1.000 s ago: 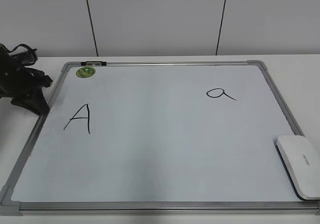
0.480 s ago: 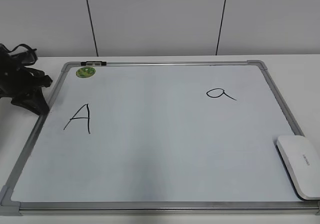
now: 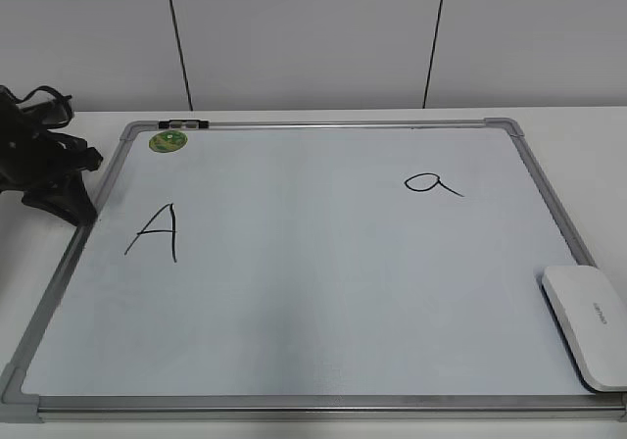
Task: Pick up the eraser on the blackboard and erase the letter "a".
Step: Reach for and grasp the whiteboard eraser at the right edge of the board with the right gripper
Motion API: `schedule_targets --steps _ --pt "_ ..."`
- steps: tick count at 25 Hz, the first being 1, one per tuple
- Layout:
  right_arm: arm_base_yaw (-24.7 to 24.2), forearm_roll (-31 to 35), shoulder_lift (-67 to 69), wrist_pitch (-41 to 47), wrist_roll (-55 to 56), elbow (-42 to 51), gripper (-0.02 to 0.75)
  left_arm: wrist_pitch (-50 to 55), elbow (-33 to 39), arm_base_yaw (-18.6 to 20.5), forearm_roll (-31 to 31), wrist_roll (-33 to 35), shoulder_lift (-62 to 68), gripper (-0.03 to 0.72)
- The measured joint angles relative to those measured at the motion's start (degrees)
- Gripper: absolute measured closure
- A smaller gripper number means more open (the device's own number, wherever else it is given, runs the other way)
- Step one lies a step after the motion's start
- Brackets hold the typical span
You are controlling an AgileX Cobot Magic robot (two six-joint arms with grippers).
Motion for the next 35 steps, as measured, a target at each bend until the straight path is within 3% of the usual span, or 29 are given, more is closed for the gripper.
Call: schedule_targets --steps 9,21,35 --pt "0.0 1.0 21.6 -0.6 -0.4 -2.6 0.151 0.0 -0.1 0.0 0.0 0.0 0.0 0.655" --pt "0.0 1.1 42.7 -9.7 -2.2 -2.8 0.151 0.0 -0.1 0.0 0.3 -0.1 0.0 0.655" --pt "7.4 -5.2 61.2 -16.4 2.1 -7.2 0.150 0.2 -0.1 0.0 0.3 -0.1 0.0 0.654"
